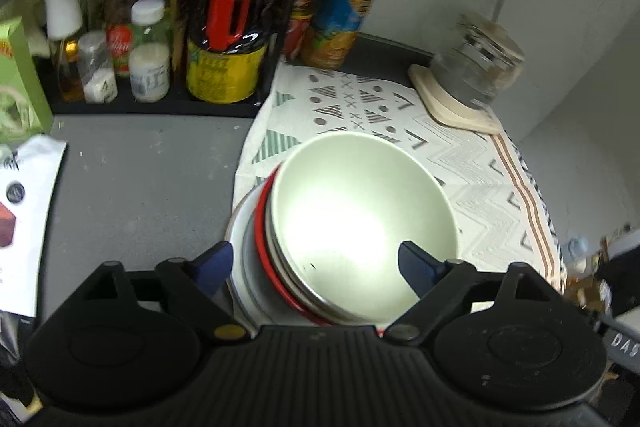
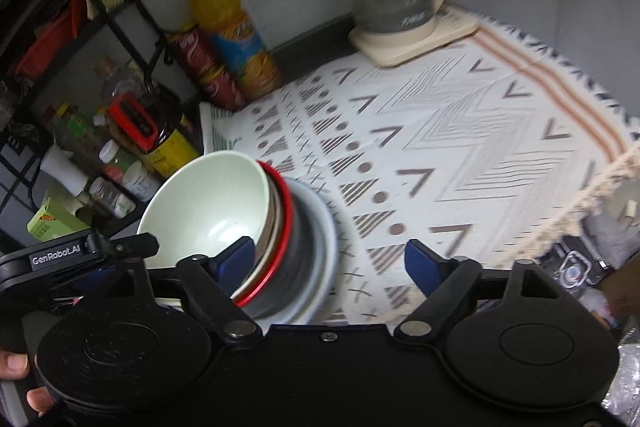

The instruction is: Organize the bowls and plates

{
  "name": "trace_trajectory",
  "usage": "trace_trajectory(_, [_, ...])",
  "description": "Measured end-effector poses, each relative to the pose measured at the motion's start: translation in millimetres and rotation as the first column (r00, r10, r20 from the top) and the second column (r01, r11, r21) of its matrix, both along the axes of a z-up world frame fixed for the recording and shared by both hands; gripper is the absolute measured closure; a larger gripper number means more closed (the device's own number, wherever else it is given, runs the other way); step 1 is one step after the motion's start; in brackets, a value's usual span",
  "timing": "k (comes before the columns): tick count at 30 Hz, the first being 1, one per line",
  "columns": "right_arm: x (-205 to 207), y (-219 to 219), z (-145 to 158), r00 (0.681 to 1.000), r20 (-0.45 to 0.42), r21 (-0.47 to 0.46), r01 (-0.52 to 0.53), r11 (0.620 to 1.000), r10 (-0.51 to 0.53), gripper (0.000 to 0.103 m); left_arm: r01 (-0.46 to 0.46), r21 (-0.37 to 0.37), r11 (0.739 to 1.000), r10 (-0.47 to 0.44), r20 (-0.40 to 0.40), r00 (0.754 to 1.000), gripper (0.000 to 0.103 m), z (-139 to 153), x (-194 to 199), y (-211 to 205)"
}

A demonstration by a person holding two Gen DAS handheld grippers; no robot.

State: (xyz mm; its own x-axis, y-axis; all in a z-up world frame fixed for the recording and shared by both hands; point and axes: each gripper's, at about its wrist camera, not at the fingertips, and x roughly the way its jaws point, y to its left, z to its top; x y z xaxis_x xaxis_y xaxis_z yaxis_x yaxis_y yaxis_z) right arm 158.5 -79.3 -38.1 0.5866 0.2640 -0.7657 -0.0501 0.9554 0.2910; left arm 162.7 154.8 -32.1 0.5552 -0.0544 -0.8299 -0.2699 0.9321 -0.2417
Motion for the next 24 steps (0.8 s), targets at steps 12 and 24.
trace_trajectory(12, [-84,-17,27,0.993,0.104,-0.064,0.061,0.996,-0.054,0.002,0.093,0.058,0.994,-0.097,0.060,0.994,0.010,29,-66,-29])
trace_trajectory(24, [-156,-16,37,0.990,0.129,-0.082,0.066,0.994,-0.055,0.001,0.160,0.112,0.981,-0.173,0.119,0.978,0.001,54,-136,-46])
